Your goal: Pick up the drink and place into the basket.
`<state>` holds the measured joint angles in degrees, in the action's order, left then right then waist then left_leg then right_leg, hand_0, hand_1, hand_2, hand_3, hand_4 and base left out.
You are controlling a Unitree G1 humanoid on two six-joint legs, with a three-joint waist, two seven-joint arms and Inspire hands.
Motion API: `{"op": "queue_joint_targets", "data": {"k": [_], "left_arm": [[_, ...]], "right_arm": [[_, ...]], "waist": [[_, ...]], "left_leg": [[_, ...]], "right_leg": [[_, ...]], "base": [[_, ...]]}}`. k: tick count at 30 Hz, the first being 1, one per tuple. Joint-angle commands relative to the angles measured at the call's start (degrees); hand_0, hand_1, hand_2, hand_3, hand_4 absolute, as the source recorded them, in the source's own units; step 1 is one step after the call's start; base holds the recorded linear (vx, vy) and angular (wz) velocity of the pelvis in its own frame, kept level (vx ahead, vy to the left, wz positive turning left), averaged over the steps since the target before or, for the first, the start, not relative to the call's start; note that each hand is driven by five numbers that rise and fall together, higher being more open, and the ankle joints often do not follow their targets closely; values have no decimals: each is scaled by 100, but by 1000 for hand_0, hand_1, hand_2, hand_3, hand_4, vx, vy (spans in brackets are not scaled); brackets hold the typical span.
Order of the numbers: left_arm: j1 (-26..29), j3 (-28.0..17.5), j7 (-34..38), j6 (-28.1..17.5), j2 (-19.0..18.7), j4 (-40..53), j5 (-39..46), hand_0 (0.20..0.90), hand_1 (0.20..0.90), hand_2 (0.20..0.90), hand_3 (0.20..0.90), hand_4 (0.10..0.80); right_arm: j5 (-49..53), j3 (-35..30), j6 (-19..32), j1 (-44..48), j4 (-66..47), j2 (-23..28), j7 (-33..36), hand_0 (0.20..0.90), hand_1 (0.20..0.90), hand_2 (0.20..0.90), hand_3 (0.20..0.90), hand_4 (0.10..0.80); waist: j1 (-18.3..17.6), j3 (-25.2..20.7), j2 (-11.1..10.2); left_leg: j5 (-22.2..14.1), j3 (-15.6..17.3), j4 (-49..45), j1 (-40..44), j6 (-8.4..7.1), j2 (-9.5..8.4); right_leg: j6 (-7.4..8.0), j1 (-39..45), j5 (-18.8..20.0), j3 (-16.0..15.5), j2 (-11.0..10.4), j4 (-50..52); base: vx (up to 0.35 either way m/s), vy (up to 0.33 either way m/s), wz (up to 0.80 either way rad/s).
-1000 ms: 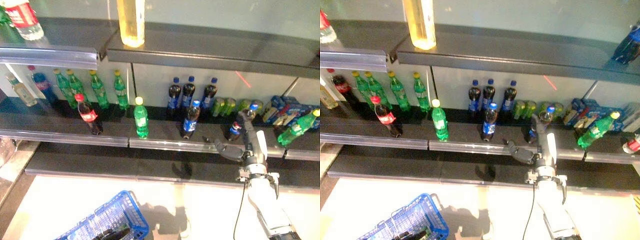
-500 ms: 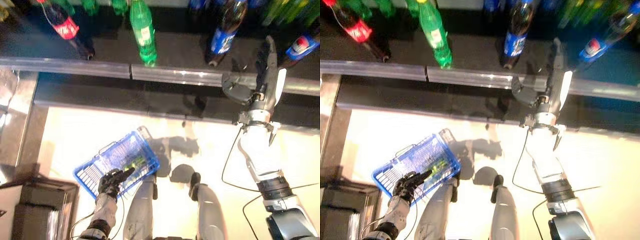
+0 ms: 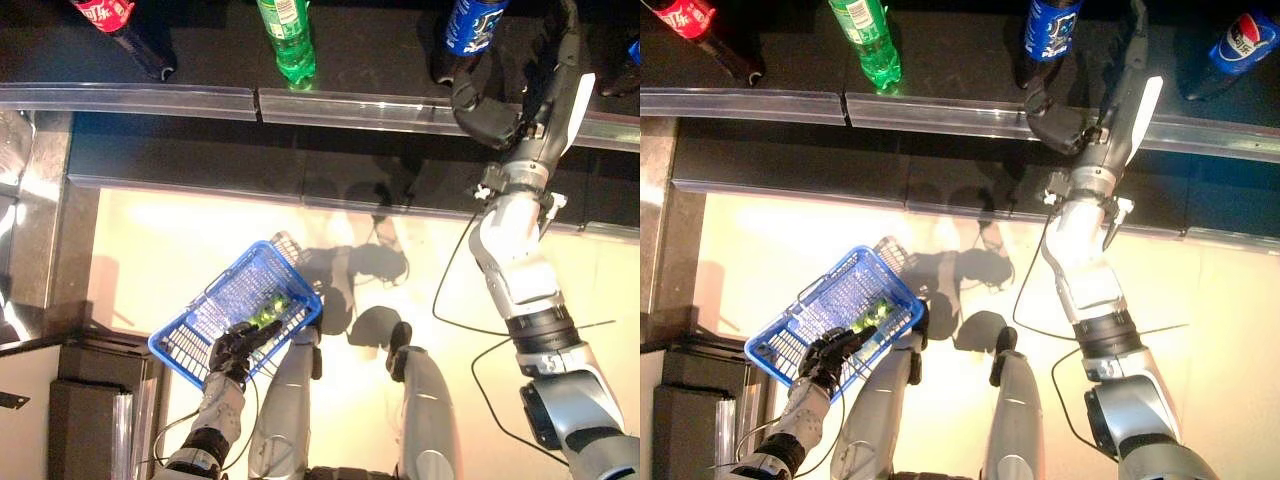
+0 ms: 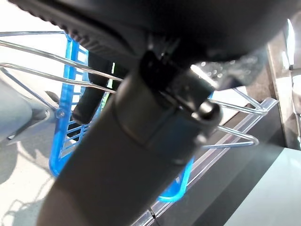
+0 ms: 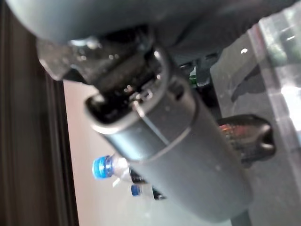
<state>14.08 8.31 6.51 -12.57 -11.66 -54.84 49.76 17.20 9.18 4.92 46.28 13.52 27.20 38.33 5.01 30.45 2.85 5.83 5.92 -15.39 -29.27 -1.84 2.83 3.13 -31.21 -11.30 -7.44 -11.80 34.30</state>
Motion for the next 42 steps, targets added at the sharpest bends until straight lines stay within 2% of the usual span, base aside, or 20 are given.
{"op": "queue_joint_targets", "data": {"k": [1,8,15,19,27,36,41,42], "left_arm": [[-340,324,-100,-164,-5,319,9,300,300,300,200,100],[-366,453,-126,-91,-107,421,91,300,300,300,200,100],[-382,557,-107,-68,-153,548,129,300,300,300,200,100],[-336,577,-111,-47,-221,562,152,300,300,300,200,100],[-407,619,-147,-49,-316,621,169,300,300,300,200,100],[-440,669,-203,-53,-465,769,302,300,300,300,200,100],[-512,657,-222,-82,-534,825,307,300,300,300,200,100],[-522,653,-239,-87,-549,840,312,300,300,300,200,100]], "right_arm": [[62,-181,454,987,-319,428,368,900,900,900,900,800],[558,63,295,1831,226,684,388,900,900,900,900,800],[910,286,60,2301,635,778,282,900,900,900,900,800],[1118,460,132,2591,1191,805,261,900,900,900,900,800],[1377,572,77,2848,1548,887,384,900,900,900,900,800],[1533,792,65,3314,2075,1142,765,900,900,900,900,800],[2021,908,124,3551,2407,1318,747,900,900,900,900,800],[2160,937,159,3599,2464,1338,748,738,738,738,711,611]], "waist": [[77,-129,152],[238,-66,227],[355,-65,240],[439,-65,258],[511,-65,261],[575,-65,261],[621,-65,245],[629,-65,248]], "left_leg": [[-271,-402,-346,20,-77,35],[-238,-477,-284,-47,-41,-56],[-209,-515,-240,-142,-12,-113],[-215,-551,-258,-224,18,-151],[-209,-605,-254,-376,52,-178],[-208,-611,-273,-503,67,-188],[-233,-624,-320,-570,68,-201],[-231,-629,-320,-584,67,-205]], "right_leg": [[10,13,897,-91,-118,-634],[3,-14,937,-154,-139,-730],[-6,-45,956,-216,-150,-793],[-4,-88,963,-262,-175,-795],[7,-207,998,-278,-143,-829],[26,-287,1030,-310,-137,-868],[17,-320,1013,-339,-145,-851],[17,-333,1017,-342,-147,-852]], "base": [[0,0,0],[26,0,0],[37,5,2],[37,4,4],[23,-10,6],[0,0,0],[0,0,0],[0,0,0]]}}
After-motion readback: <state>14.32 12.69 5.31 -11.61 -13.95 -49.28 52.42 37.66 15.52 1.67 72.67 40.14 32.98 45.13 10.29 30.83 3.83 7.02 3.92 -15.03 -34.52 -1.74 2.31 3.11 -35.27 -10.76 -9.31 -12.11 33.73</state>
